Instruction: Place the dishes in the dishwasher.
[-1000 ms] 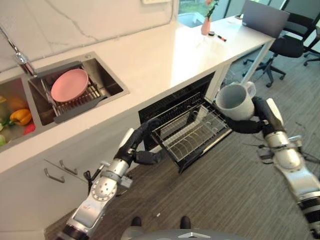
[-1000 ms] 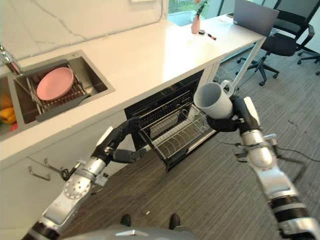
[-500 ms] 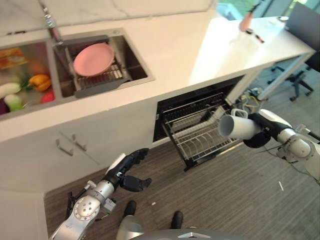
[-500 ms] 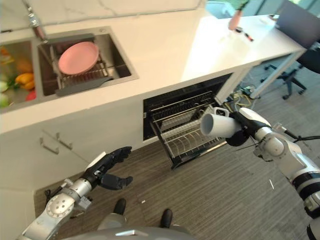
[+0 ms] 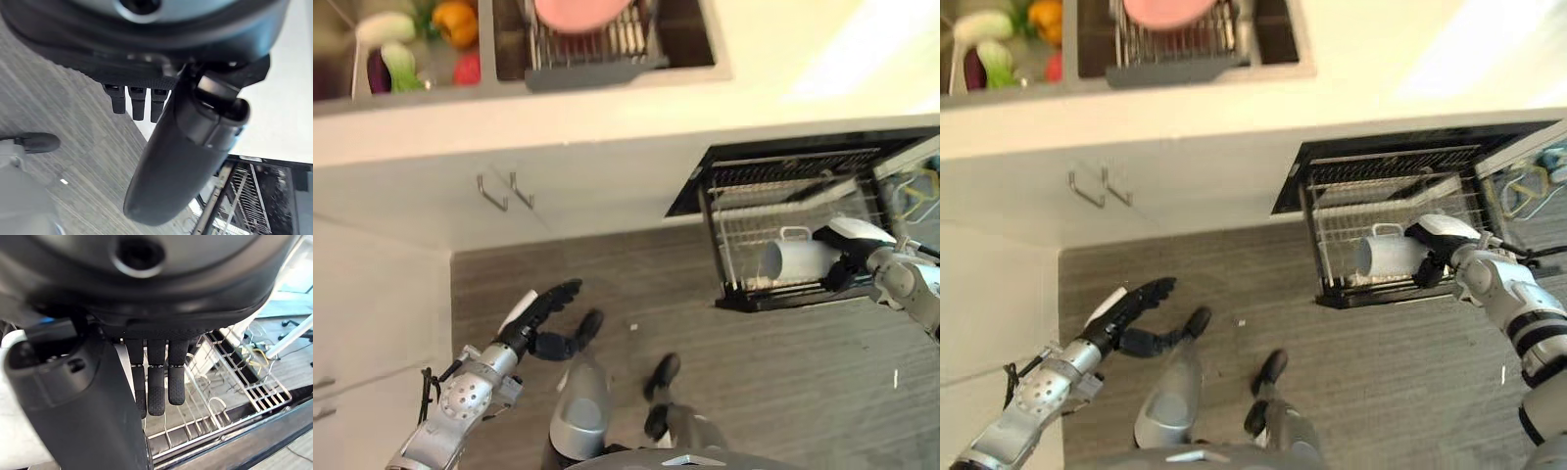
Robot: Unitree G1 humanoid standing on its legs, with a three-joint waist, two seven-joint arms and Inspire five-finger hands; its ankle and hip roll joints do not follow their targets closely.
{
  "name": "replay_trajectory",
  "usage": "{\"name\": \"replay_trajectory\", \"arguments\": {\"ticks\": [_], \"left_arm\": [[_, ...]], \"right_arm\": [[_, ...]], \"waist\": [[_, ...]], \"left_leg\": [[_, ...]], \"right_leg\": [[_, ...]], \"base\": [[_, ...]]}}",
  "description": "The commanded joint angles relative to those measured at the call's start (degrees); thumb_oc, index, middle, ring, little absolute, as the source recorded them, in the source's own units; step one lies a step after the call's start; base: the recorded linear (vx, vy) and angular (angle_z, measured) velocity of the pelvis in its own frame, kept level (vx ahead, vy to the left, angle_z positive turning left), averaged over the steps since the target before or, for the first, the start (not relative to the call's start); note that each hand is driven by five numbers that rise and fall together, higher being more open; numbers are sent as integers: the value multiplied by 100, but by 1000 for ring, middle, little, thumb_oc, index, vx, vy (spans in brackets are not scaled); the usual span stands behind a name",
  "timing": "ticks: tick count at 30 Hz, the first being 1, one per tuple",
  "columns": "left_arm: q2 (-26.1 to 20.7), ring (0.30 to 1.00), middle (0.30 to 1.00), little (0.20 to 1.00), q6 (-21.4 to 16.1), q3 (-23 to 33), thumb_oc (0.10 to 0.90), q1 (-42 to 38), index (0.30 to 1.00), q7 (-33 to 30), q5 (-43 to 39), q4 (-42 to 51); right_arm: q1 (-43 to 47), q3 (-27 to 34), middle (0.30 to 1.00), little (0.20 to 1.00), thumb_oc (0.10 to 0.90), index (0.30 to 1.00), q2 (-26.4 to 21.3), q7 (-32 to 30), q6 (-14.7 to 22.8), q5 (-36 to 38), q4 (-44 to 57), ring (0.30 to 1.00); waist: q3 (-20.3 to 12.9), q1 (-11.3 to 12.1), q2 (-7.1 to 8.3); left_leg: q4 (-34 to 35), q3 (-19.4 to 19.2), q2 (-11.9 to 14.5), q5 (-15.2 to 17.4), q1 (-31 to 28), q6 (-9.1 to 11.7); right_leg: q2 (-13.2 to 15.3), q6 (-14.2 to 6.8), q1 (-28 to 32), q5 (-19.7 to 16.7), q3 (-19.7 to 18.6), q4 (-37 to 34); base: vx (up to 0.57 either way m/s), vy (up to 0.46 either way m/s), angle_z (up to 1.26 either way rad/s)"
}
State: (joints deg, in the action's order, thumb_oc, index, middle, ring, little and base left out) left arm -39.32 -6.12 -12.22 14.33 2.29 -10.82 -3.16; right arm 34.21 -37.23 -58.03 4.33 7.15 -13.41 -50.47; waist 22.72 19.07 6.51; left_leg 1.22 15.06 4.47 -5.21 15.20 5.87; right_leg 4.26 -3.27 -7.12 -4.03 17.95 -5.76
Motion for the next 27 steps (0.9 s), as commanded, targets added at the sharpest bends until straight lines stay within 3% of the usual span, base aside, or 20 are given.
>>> {"name": "replay_trajectory", "arguments": {"ticks": [1,3,6,7,8,9,15,20,25,27], "left_arm": [[-2,900,900,900,-384,95,800,-73,900,-170,-202,345],[130,900,900,900,-394,119,800,-148,900,-261,-213,229],[257,900,900,900,-401,65,800,-251,900,-330,-233,142],[353,900,900,900,-410,-45,800,-402,900,-403,-199,32],[375,900,900,900,-417,-94,800,-459,900,-408,-181,13],[374,900,900,900,-427,-132,800,-486,900,-415,-165,2],[239,900,900,900,-432,-321,800,-611,900,-366,-54,-84],[110,900,900,900,-342,-392,800,-629,900,-248,140,-362],[363,900,900,900,-121,-96,800,-356,900,-171,305,-618],[372,900,900,900,-97,-86,800,-327,900,-160,342,-661]], "right_arm": [[676,-345,300,300,400,300,-502,-165,-152,-19,-465,300],[769,-398,300,300,400,300,-266,-160,-205,-79,-663,300],[880,-363,300,300,400,300,-112,-320,-238,-115,-722,300],[862,-234,328,328,419,328,127,-474,-245,-108,-763,328],[871,-210,771,771,714,771,200,-502,-250,-105,-754,771],[892,-225,900,900,800,900,252,-533,-260,-133,-720,900],[891,-145,900,900,800,900,331,-712,-296,-260,-895,900],[628,208,900,900,800,900,115,-672,-318,-90,-737,900],[-785,2060,900,900,800,900,72,-885,-339,885,1162,900],[-1263,2545,900,900,800,900,207,-928,-319,1056,1507,900]], "waist": [[-128,3,-165],[-47,82,-272],[-50,82,-311],[-73,74,-344],[-91,82,-354],[-119,76,-357],[-299,25,-285],[-553,-100,-145],[-954,-494,12],[-1019,-495,31]], "left_leg": [[278,-353,-90,-244,45,150],[288,-296,-137,-283,170,161],[297,-269,-154,-283,198,156],[294,-266,-178,-269,198,141],[294,-258,-180,-256,184,138],[298,-255,-190,-241,161,132],[308,-237,-216,-170,-2,140],[318,-263,-222,-96,-254,146],[363,-391,-174,14,-628,87],[369,-417,-168,40,-699,71]], "right_leg": [[94,-465,51,393,-192,313],[103,-460,-8,393,-168,255],[103,-462,-25,402,-140,233],[101,-462,0,421,-138,224],[103,-462,27,438,-121,213],[104,-460,47,453,-112,210],[110,-453,249,515,-50,179],[134,-461,516,562,29,170],[123,-486,829,593,-28,136],[127,-490,880,599,-36,133]], "base": [[-11,2,11],[4,0,20],[15,-1,14],[38,-5,5],[38,-7,5],[21,-7,3],[34,-11,2],[59,-1,5],[67,16,1],[9,1,-3]]}}
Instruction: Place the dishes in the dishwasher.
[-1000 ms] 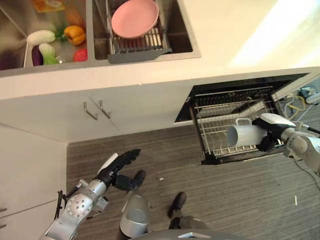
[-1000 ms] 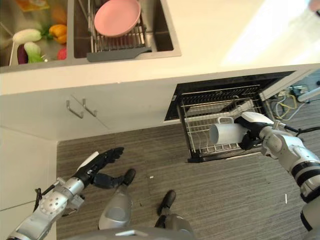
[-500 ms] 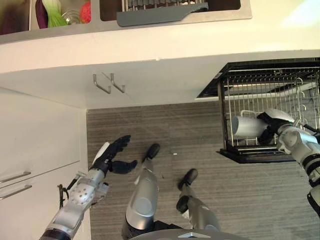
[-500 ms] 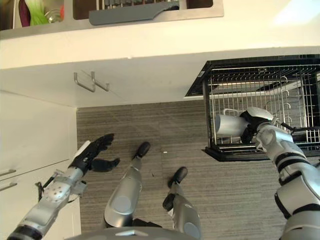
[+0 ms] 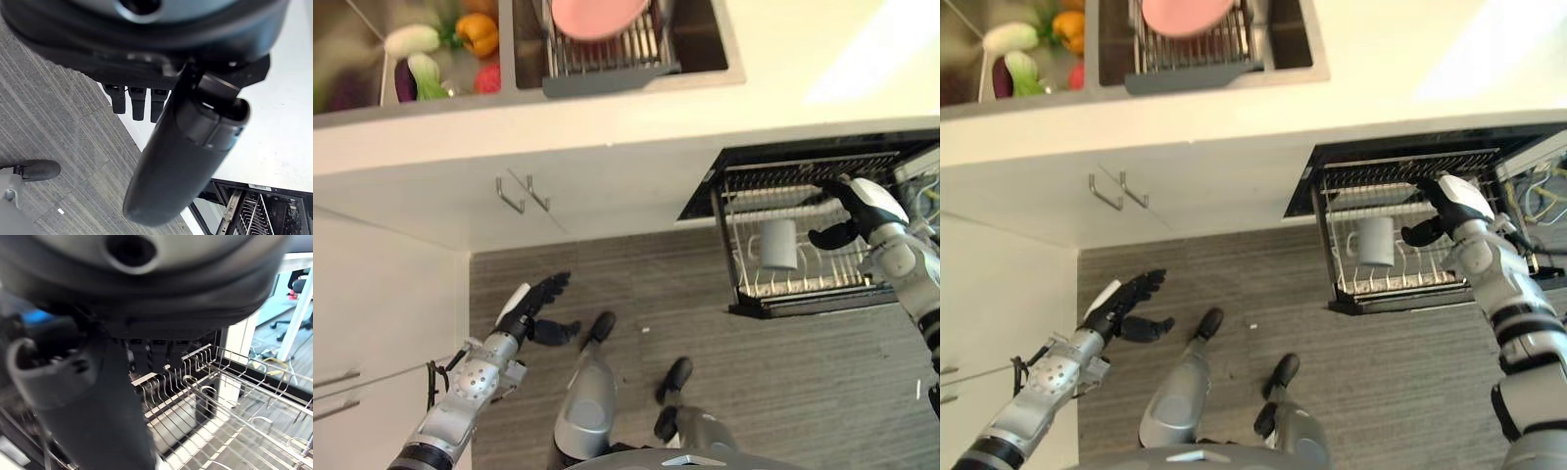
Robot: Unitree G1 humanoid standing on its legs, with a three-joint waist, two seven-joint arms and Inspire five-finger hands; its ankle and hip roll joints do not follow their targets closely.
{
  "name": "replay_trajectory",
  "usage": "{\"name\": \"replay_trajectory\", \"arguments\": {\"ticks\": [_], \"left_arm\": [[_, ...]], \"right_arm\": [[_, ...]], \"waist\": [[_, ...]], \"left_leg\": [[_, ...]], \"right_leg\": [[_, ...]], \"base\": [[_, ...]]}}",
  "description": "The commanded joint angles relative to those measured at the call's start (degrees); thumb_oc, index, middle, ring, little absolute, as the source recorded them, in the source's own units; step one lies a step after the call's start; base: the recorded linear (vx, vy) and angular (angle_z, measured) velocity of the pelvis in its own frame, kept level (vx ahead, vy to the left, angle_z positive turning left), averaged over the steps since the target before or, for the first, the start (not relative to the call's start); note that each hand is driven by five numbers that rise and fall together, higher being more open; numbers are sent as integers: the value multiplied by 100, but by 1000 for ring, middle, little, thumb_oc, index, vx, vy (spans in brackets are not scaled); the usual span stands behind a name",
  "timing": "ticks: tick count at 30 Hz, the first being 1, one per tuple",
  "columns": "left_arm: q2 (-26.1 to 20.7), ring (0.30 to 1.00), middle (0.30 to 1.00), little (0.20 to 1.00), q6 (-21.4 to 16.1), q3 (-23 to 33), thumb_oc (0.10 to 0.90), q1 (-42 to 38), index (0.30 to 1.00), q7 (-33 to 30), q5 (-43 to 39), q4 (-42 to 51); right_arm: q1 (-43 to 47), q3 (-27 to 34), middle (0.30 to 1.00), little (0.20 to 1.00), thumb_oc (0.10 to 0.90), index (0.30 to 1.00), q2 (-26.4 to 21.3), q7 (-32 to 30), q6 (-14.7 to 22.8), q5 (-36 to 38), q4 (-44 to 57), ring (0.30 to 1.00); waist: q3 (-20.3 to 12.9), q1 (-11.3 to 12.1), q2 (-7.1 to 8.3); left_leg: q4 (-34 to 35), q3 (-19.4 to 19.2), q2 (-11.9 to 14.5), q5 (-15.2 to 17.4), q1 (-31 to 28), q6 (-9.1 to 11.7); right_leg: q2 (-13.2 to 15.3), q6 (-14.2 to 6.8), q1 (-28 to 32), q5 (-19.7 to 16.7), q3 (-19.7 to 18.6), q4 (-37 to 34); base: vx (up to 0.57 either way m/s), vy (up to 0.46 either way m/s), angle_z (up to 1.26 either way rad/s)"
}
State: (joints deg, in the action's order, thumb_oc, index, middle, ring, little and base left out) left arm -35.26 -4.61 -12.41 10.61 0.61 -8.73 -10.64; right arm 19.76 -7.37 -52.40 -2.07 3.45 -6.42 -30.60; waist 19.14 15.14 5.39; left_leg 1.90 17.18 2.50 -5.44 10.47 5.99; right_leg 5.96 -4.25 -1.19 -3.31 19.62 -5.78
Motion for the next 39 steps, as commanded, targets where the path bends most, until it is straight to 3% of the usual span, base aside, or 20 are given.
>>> {"name": "replay_trajectory", "arguments": {"ticks": [1,4,5,6,8,9,10,13,18,24,25,26,27,29,32,33,35,37,38,39], "left_arm": [[-35,900,900,900,-248,-70,800,44,900,7,133,87],[-36,900,900,900,-248,-72,800,43,900,7,133,87],[339,900,900,900,-166,479,800,310,900,6,291,-135],[482,900,900,900,-152,510,800,296,900,-37,408,-339],[737,900,900,900,-116,558,800,253,900,-143,496,-767],[734,900,900,900,-137,545,800,233,900,-152,505,-803],[1225,900,900,900,14,709,800,198,900,-239,316,-1552],[2041,900,900,900,185,1044,800,-31,900,-698,-340,-3376],[2249,900,900,900,119,1280,800,-334,900,-1099,-231,-4715],[2278,900,900,900,80,1392,800,-313,900,-1276,13,-5324],[2287,900,900,900,77,1444,800,-329,900,-1321,29,-5493],[2306,900,900,900,68,1420,800,-351,900,-1335,26,-5445],[2329,900,900,900,101,1393,800,-407,900,-1383,81,-5495],[2339,900,900,900,165,1403,800,-530,900,-1489,221,-5611],[2393,900,900,900,151,1448,800,-460,900,-1504,241,-5635],[2429,900,900,900,149,1419,800,-424,900,-1485,317,-5712],[2444,900,900,900,170,1419,800,-403,900,-1480,318,-5722],[2422,900,900,900,185,1435,800,-406,900,-1481,313,-5685],[2391,900,900,900,180,1436,800,-405,900,-1489,290,-5676],[2366,900,900,900,182,1377,800,-412,900,-1486,345,-5582]], "right_arm": [[176,-436,900,900,800,900,-357,-287,50,356,-477,900],[173,-433,900,900,800,900,-357,-287,50,356,-476,900],[-1351,1142,900,900,800,900,330,-231,409,1080,1660,900],[-1956,1703,900,900,800,900,786,-205,546,1310,2518,900],[-2167,1999,900,900,800,900,1447,-274,773,1672,3050,900],[-2202,2020,900,900,800,900,1468,-270,758,1670,3094,900],[-2324,2337,900,900,800,900,2125,-264,953,1847,3769,900],[-2458,2231,900,900,800,900,3231,-289,1308,2571,4325,900],[-2395,2011,900,900,800,900,3404,-369,1594,2843,4593,900],[-2191,1847,900,900,800,900,3303,-327,1748,3186,4623,900],[-2028,1753,900,900,800,900,3210,-309,1787,3335,4646,900],[-2010,1749,900,900,800,900,3197,-337,1794,3353,4680,900],[-1924,1751,900,900,800,900,3163,-401,1811,3332,4670,900],[-1733,1714,900,900,800,900,3097,-553,1802,3143,4648,900],[-1683,1596,900,900,800,900,3149,-557,1744,3042,4659,900],[-1614,1533,900,900,800,900,3160,-587,1666,2828,4602,900],[-1601,1530,900,900,800,900,3199,-604,1637,2744,4601,900],[-1603,1500,900,900,800,900,3272,-630,1612,2566,4632,900],[-1631,1461,900,900,800,900,3350,-620,1599,2428,4649,900],[-1673,1506,900,900,800,900,3317,-627,1573,2311,4692,900]], "waist": [[-661,-99,144],[-661,-96,144],[-949,-383,71],[-1040,-401,18],[-1133,-493,-74],[-1133,-487,-66],[-1209,-555,-148],[-1250,-610,-273],[-1213,-572,-419],[-1060,-471,-538],[-884,-420,-519],[-817,-407,-516],[-829,-418,-550],[-881,-509,-527],[-1022,-417,-465],[-1173,-386,-379],[-1235,-375,-367],[-1310,-416,-344],[-1292,-540,-355],[-1265,-633,-368]], "left_leg": [[301,-631,28,64,-226,58],[301,-632,29,64,-227,58],[310,-725,32,159,-472,6],[310,-763,29,194,-566,-8],[310,-793,39,207,-627,-24],[310,-792,40,211,-630,-23],[310,-818,49,211,-675,-30],[310,-787,51,168,-685,-23],[305,-685,22,32,-602,68],[-56,-662,-78,-36,-314,169],[-862,-875,-231,68,131,260],[-895,-1193,-187,53,296,280],[-705,-1674,-43,-208,552,236],[-541,-2754,155,-393,893,26],[-349,-2826,76,-281,591,-156],[-300,-2710,-123,-203,433,-279],[-206,-2752,-178,-140,317,-359],[36,-2814,-252,-48,-16,-489],[208,-2728,-364,129,-407,-622],[236,-2646,-449,205,-542,-729]], "right_leg": [[-42,-392,287,527,-204,135],[-42,-392,287,527,-205,135],[-14,-406,458,584,-258,132],[-3,-407,526,607,-268,138],[4,-405,554,623,-300,156],[3,-405,557,627,-298,157],[6,-389,594,659,-324,170],[-7,-334,596,721,-291,235],[-42,-233,617,780,-99,282],[-53,-146,681,861,131,274],[26,-99,718,923,141,288],[34,-96,836,973,189,234],[3,-128,915,969,243,137],[-50,-172,1013,936,294,88],[11,-260,1091,988,292,116],[195,-310,1140,1042,318,367],[284,-312,1100,1057,279,563],[462,-370,980,1047,266,1058],[706,-453,587,802,47,2016],[737,-510,397,472,-188,2491]], "base": [[2,-1,-14],[25,13,-8],[99,57,18],[106,73,34],[25,38,2],[13,25,-57],[7,14,-41],[-4,5,-4],[-27,-10,18],[-22,-27,46],[-38,10,31],[-3,27,48],[71,34,93],[128,60,107],[225,122,4],[315,183,-27],[272,205,-8],[229,243,-3],[188,257,-16],[287,329,-26]]}}
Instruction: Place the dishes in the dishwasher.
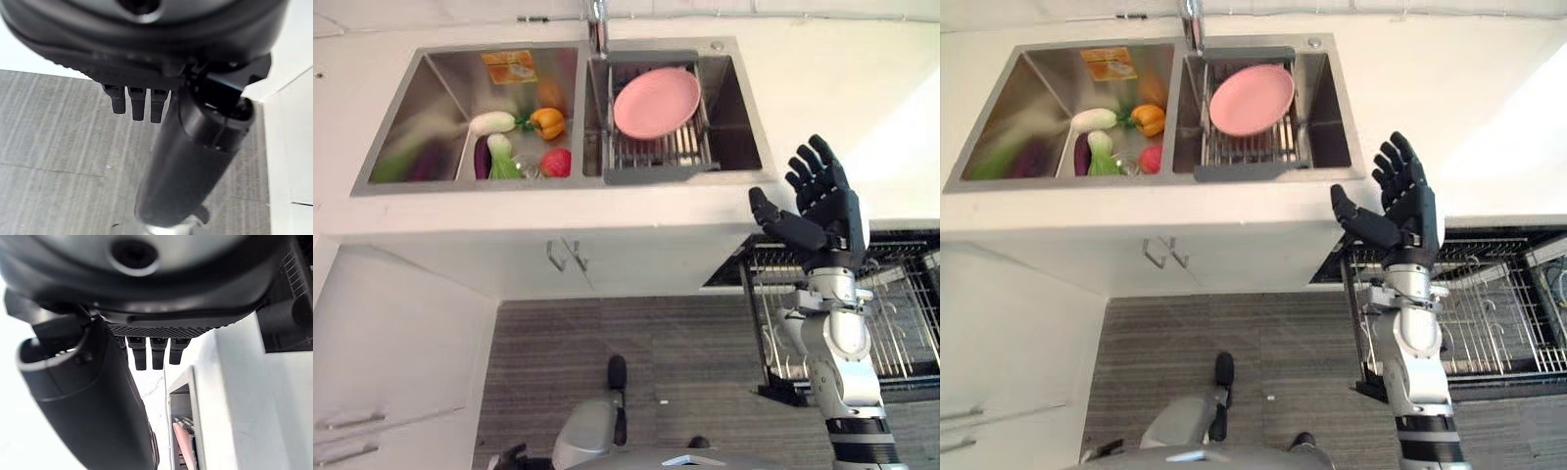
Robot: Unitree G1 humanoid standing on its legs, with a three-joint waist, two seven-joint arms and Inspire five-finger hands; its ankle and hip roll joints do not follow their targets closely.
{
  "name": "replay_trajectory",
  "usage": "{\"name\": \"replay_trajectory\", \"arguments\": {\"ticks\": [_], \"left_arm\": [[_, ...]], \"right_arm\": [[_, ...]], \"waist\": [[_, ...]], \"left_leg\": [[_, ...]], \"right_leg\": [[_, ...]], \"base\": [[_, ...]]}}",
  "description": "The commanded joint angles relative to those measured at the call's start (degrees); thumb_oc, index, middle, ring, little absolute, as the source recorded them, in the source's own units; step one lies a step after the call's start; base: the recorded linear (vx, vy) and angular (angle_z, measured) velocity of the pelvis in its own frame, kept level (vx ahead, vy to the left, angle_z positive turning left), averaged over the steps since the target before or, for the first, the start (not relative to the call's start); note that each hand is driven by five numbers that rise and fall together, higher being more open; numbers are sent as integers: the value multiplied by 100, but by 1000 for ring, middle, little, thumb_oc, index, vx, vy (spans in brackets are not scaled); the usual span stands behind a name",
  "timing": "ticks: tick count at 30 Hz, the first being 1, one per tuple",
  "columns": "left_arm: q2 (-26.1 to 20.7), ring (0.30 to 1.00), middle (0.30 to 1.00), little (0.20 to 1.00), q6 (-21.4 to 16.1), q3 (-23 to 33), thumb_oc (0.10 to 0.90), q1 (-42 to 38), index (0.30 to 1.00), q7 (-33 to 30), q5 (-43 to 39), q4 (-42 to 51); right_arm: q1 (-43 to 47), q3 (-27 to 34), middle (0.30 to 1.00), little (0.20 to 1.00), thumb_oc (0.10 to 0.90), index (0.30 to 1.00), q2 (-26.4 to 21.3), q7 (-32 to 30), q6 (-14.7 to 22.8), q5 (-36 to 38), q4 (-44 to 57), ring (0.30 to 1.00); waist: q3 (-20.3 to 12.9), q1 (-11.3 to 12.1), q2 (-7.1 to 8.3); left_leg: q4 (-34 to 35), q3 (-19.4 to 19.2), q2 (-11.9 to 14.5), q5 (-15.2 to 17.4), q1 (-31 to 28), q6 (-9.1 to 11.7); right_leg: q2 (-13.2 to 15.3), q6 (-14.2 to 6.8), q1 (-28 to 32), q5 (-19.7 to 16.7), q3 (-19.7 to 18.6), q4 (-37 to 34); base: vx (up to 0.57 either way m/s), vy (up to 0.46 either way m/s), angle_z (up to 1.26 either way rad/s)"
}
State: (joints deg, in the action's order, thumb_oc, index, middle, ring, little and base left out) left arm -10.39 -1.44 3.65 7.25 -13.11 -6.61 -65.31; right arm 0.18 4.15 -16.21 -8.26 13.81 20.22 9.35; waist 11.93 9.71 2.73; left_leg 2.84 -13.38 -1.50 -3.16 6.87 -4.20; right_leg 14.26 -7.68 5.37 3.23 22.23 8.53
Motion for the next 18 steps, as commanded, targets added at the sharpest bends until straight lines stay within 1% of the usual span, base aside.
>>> {"name": "replay_trajectory", "arguments": {"ticks": [1,2,3,4,5,6,7,9,10,11,12,13,15,18], "left_arm": [[-162,900,900,900,-127,-281,800,-80,900,-117,168,-53],[-159,900,900,900,-125,-280,800,-84,900,-117,168,-51],[-167,900,900,900,-118,-302,800,-97,900,-114,141,-70],[-204,900,900,900,-125,-377,800,-124,900,-107,149,4],[-201,900,900,900,-124,-375,800,-127,900,-107,150,5],[-255,900,900,900,-119,-431,800,-230,900,-115,175,51],[-256,900,900,900,-118,-430,800,-231,900,-115,176,50],[-293,900,900,900,-82,-551,800,-311,900,-62,277,-13],[-301,900,900,900,-110,-513,800,-291,900,-84,313,7],[-257,900,900,900,-113,-521,800,-261,900,-63,289,34],[-257,900,900,900,-113,-523,800,-255,900,-63,289,37],[-194,900,900,900,-132,-501,800,-250,900,-77,285,-45],[-160,900,900,900,-134,-482,800,-248,900,-87,269,-54],[-58,900,900,900,-120,-538,800,-215,900,-36,254,-86]], "right_arm": [[269,392,900,900,800,900,-307,-27,528,-421,749,900],[272,392,900,900,800,900,-308,-29,525,-423,753,900],[254,396,900,900,800,900,-287,-14,516,-433,783,900],[193,395,900,900,800,900,-199,-17,532,-390,756,900],[198,395,900,900,800,900,-202,-17,532,-389,756,900],[218,388,900,900,800,900,-220,14,525,-310,771,900],[221,388,900,900,800,900,-220,15,528,-307,766,900],[227,401,900,900,800,900,-243,-71,514,-335,704,900],[143,424,900,900,800,900,-246,-29,478,-279,728,900],[85,439,900,900,800,900,-245,12,475,-278,810,900],[76,439,900,900,800,900,-244,13,470,-279,819,900],[65,392,900,900,800,900,-278,87,463,-184,781,900],[43,387,900,900,800,900,-308,137,443,-157,779,900],[-36,454,900,900,800,900,-437,280,361,66,746,900]], "waist": [[-474,-240,-140],[-481,-230,-155],[-422,-344,-224],[-311,-586,-400],[-335,-567,-411],[-254,-741,-410],[-242,-752,-421],[-258,-834,-349],[-295,-792,-307],[-310,-815,-275],[-311,-809,-278],[-463,-713,-237],[-515,-678,-246],[-617,-622,-268]], "left_leg": [[147,531,-85,71,-362,209],[155,521,-69,50,-346,207],[191,610,-58,131,-517,178],[216,782,57,249,-749,169],[216,764,76,234,-712,175],[216,955,92,240,-820,278],[216,968,107,249,-839,284],[216,1059,114,321,-902,359],[209,1114,107,321,-919,361],[216,1066,124,349,-981,371],[216,1062,126,351,-986,371],[215,1029,116,355,-958,407],[211,1041,127,345,-948,420],[210,1144,188,315,-952,506]], "right_leg": [[-152,-159,-467,-351,-699,1670],[-168,-152,-494,-374,-709,1670],[-244,-133,-738,-326,-841,2055],[-723,-75,-1406,-79,-1188,2555],[-744,-62,-1451,-105,-1200,2552],[-913,40,-1612,90,-1360,1398],[-929,45,-1563,78,-1342,1345],[-897,34,-1517,-21,-1608,487],[-928,16,-1293,27,-1689,248],[-923,3,-1238,-57,-1717,161],[-927,2,-1230,-65,-1720,149],[-918,27,-971,-94,-1638,-256],[-929,44,-866,-113,-1625,-373],[-995,119,-582,-72,-1499,-643]], "base": [[127,163,-12],[156,139,14],[187,135,48],[190,130,35],[324,-14,15],[211,-91,-6],[270,-148,0],[158,-132,28],[147,-120,56],[59,-65,61],[90,-110,61],[65,-80,43],[69,-93,8],[67,-126,-28]]}}
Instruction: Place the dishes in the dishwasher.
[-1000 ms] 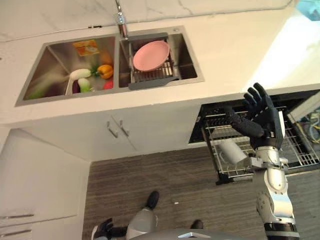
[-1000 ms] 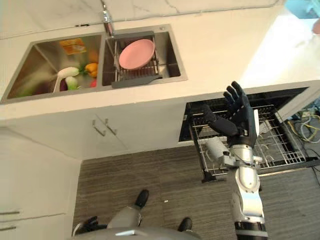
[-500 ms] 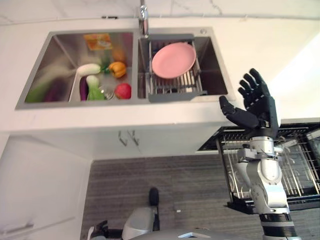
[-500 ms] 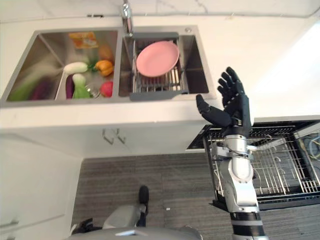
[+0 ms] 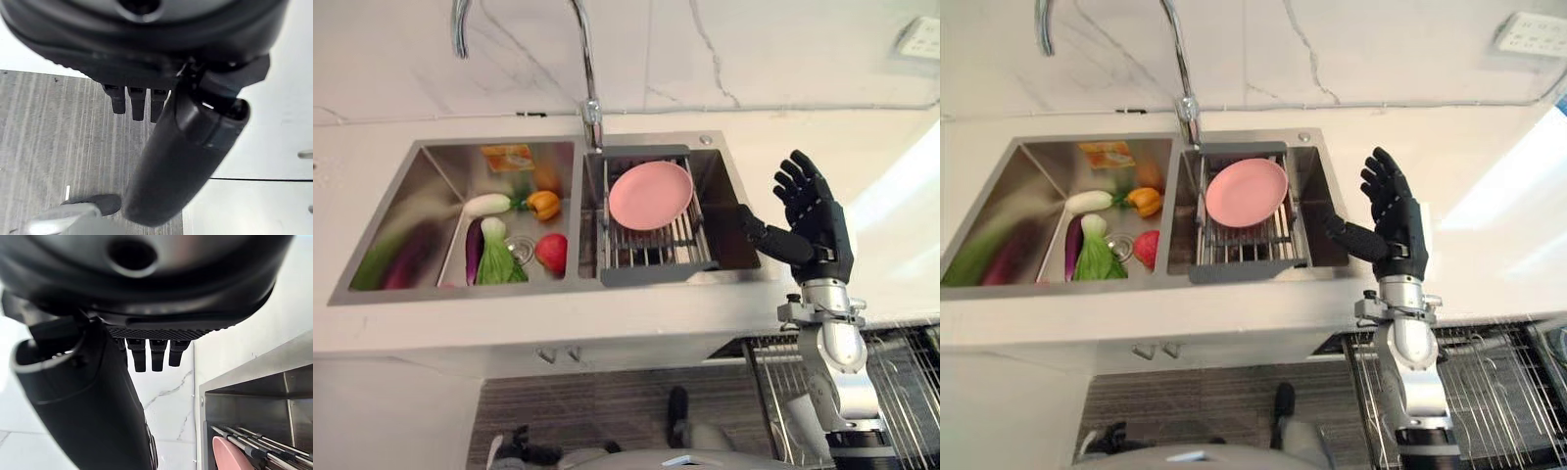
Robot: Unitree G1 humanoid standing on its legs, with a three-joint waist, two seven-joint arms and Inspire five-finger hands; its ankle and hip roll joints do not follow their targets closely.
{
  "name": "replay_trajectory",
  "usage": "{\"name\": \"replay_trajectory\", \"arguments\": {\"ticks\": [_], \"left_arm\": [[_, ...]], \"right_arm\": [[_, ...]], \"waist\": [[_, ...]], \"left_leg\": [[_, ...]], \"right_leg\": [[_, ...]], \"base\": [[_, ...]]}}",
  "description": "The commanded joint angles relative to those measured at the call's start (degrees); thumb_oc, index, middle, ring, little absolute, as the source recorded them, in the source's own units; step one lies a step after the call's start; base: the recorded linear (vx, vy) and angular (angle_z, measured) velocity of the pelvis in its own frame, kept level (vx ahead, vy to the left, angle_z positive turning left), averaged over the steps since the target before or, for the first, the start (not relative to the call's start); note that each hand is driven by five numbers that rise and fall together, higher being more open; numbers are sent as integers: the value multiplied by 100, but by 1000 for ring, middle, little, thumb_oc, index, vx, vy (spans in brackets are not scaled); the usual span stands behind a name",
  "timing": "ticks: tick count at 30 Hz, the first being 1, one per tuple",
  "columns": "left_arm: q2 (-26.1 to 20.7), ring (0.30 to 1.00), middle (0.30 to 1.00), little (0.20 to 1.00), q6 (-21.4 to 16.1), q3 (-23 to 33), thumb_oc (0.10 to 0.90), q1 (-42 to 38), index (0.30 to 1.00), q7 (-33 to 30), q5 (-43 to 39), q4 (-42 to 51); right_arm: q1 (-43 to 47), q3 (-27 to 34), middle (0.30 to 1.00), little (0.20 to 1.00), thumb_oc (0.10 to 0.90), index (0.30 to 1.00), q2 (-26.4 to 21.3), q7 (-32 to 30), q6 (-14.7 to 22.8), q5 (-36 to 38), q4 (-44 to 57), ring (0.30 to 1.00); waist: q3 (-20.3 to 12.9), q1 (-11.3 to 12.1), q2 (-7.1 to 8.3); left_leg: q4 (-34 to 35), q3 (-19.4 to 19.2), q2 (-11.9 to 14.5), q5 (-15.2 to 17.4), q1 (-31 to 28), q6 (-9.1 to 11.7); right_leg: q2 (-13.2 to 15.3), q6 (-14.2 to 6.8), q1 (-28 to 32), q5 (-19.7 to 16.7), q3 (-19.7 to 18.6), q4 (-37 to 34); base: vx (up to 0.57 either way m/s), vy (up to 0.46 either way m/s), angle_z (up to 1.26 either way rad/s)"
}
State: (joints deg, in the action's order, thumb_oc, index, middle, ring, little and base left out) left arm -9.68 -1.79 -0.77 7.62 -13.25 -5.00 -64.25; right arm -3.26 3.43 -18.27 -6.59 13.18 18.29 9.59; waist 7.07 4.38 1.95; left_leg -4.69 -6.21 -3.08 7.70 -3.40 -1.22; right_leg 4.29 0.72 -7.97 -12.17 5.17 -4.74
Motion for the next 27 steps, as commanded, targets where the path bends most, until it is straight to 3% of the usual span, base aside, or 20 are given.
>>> {"name": "replay_trajectory", "arguments": {"ticks": [1,8,12,17,18,20,27], "left_arm": [[-128,900,900,900,-85,-98,800,-250,900,-22,93,-190],[-73,900,900,900,-70,-182,800,-215,900,68,195,-258],[-94,900,900,900,-115,-73,800,-188,900,6,420,-333],[-139,900,900,900,-103,33,800,-177,900,-51,560,-430],[-177,900,900,900,-76,55,800,-197,900,-84,657,-474],[-247,900,900,900,-11,135,800,-195,900,-131,739,-587],[-313,900,900,900,31,118,800,-177,900,-159,862,-692]], "right_arm": [[306,528,900,900,800,900,-232,115,423,261,722,900],[207,521,900,900,800,900,-546,250,334,-46,750,900],[250,687,900,900,800,900,-1367,37,308,-1666,1029,900],[207,812,900,900,800,900,-2235,7,143,-2542,1022,900],[282,750,900,900,800,900,-2740,15,84,-3165,1027,900],[384,516,900,900,800,900,-3155,51,11,-3585,919,900],[763,-42,900,900,800,900,-3425,118,-57,-4016,733,900]], "waist": [[-130,-93,-191],[-188,-1,-182],[-231,66,-137],[-243,67,-103],[-249,78,-74],[-253,122,-69],[-265,178,-74]], "left_leg": [[963,433,346,-771,74,209],[969,645,414,-812,54,326],[969,717,435,-809,43,374],[969,732,462,-796,25,407],[969,725,456,-792,22,421],[969,731,458,-785,12,434],[969,757,459,-769,-9,443]], "right_leg": [[2,-720,760,1467,214,678],[-44,-635,1049,1535,468,463],[-39,-637,1194,1547,595,358],[-35,-650,1251,1548,656,331],[-33,-657,1267,1545,667,326],[-23,-664,1290,1548,697,326],[7,-665,1338,1558,763,328]], "base": [[66,-118,-2],[29,-68,8],[14,-31,17],[3,-7,10],[-5,1,9],[-3,1,5],[1,6,7]]}}
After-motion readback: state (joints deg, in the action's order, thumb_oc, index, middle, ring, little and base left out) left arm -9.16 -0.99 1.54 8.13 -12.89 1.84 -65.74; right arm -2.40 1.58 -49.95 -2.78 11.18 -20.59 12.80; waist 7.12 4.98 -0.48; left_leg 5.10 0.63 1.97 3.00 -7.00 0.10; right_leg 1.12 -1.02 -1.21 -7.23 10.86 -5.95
